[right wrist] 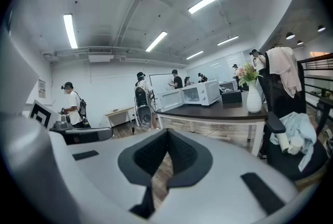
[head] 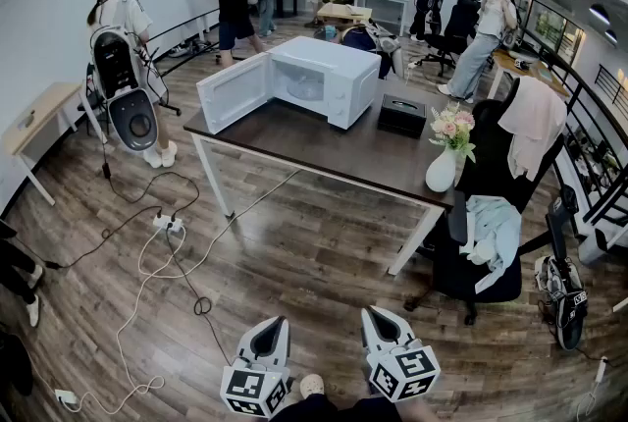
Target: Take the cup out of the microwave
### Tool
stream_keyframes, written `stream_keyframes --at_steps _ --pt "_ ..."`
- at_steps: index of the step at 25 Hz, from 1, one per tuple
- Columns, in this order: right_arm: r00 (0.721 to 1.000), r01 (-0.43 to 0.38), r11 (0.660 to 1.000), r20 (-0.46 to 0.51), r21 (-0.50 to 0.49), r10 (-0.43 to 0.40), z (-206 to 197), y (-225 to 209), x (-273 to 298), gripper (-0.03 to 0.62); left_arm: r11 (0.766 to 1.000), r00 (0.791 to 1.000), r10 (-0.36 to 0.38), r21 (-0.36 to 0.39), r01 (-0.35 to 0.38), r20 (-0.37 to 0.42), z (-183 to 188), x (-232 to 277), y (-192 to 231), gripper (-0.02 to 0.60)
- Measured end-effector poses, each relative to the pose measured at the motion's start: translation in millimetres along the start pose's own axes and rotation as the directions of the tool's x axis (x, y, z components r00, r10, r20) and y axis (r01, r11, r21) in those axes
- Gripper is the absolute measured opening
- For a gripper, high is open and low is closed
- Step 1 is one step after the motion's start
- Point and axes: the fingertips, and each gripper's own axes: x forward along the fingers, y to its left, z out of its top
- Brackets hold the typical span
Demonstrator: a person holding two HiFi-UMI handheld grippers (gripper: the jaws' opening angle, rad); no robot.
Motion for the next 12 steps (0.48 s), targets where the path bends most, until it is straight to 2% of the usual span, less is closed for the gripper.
stream_keyframes --at_steps 12 --pt "1.000 0.014 1.000 -0.002 0.019 -0.014 -3 -12 -20 -0.006 1.000 1.000 0.016 -0.017 -0.016 -0.001 -4 -1 -14 0.005"
